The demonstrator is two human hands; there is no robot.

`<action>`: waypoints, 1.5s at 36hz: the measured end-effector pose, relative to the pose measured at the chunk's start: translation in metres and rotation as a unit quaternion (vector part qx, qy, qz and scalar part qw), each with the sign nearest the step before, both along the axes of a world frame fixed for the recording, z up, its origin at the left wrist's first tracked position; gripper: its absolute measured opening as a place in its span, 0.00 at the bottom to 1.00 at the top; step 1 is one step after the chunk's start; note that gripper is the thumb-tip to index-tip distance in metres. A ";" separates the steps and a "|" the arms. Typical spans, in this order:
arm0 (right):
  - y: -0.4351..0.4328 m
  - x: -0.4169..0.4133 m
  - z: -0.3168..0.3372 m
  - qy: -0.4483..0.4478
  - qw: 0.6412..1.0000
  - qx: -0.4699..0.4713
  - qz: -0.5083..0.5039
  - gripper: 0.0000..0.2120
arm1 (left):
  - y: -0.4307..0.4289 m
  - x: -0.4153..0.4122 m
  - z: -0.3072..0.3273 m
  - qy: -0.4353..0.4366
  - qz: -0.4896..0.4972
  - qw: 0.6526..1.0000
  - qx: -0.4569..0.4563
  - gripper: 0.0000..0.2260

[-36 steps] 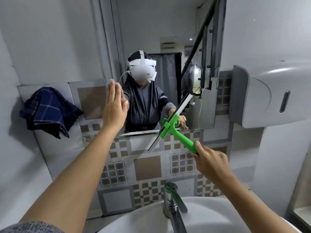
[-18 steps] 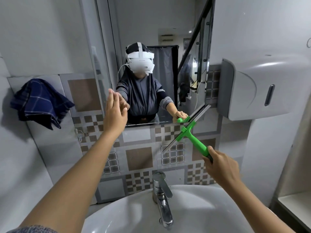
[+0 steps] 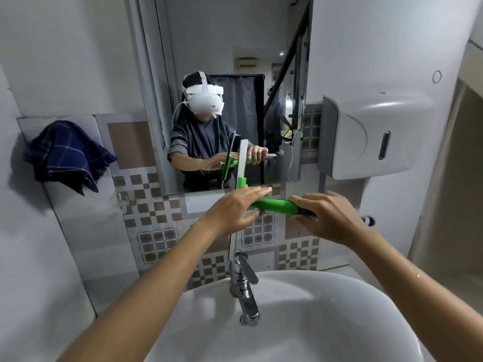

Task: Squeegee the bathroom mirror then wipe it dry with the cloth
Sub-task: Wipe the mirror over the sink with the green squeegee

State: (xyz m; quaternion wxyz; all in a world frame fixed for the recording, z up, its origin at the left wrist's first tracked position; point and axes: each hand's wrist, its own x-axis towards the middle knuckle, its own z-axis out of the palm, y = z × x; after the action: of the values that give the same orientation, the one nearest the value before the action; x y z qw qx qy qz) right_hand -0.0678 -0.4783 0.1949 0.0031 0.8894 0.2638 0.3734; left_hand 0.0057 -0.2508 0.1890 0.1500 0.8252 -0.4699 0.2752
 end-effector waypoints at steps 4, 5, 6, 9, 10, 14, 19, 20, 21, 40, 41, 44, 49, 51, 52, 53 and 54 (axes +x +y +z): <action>-0.001 -0.002 0.022 -0.021 0.998 -0.067 0.005 0.19 | 0.014 -0.007 0.000 -0.030 0.002 0.999 0.027 0.25; 0.000 -0.001 0.026 -0.026 0.996 -0.081 0.006 0.19 | 0.017 -0.009 -0.001 -0.030 0.006 0.999 0.028 0.26; 0.002 -0.001 0.030 -0.029 0.996 -0.089 0.007 0.19 | 0.018 -0.011 -0.002 -0.024 0.009 0.999 0.025 0.25; 0.012 0.002 0.036 -0.027 0.996 -0.086 0.002 0.18 | 0.023 -0.017 -0.005 0.006 0.015 1.000 -0.014 0.25; 0.016 0.003 0.036 -0.033 0.997 -0.072 0.000 0.18 | 0.025 -0.020 -0.006 0.010 0.021 0.999 -0.031 0.24; 0.036 0.011 0.032 -0.067 0.998 -0.012 0.010 0.19 | 0.037 -0.030 -0.013 0.026 0.046 0.992 -0.113 0.20; 0.068 0.023 0.026 -0.078 0.989 0.121 0.035 0.24 | 0.055 -0.041 -0.024 0.062 0.090 0.975 -0.193 0.21; 0.083 0.025 0.024 -0.076 0.985 0.151 0.043 0.24 | 0.063 -0.045 -0.027 0.069 0.103 0.971 -0.206 0.20; 0.098 0.028 0.021 -0.074 0.979 0.180 0.053 0.24 | 0.072 -0.051 -0.029 0.078 0.117 0.966 -0.218 0.20; 0.277 0.041 0.009 0.150 0.791 0.551 0.222 0.36 | 0.161 -0.066 -0.065 0.096 0.216 0.905 -0.354 0.21; 0.280 0.042 0.008 0.166 0.778 0.560 0.229 0.36 | 0.163 -0.066 -0.067 0.104 0.212 0.903 -0.360 0.22; 0.303 0.054 -0.001 0.219 0.760 0.561 0.245 0.37 | 0.183 -0.067 -0.077 0.133 0.226 0.883 -0.388 0.23; 0.337 0.067 -0.021 0.276 0.748 0.541 0.268 0.36 | 0.215 -0.064 -0.099 0.195 0.248 0.864 -0.393 0.25; 0.347 0.071 -0.034 0.295 0.739 0.540 0.274 0.36 | 0.223 -0.061 -0.110 0.222 0.244 0.860 -0.389 0.25; 0.351 0.074 -0.042 0.300 0.740 0.539 0.270 0.36 | 0.226 -0.059 -0.116 0.237 0.242 0.858 -0.387 0.25; 0.355 0.076 -0.050 0.303 0.743 0.534 0.265 0.36 | 0.230 -0.058 -0.122 0.252 0.239 0.854 -0.387 0.25; 0.358 0.078 -0.059 0.306 0.746 0.530 0.261 0.36 | 0.233 -0.057 -0.126 0.267 0.239 0.848 -0.390 0.26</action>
State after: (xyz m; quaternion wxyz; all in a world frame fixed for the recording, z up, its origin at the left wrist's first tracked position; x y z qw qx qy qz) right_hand 0.0105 -0.1198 0.1361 -0.6473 0.7110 0.2322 0.1467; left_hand -0.0512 -0.0179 0.0626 0.5083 0.8274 -0.0541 0.2324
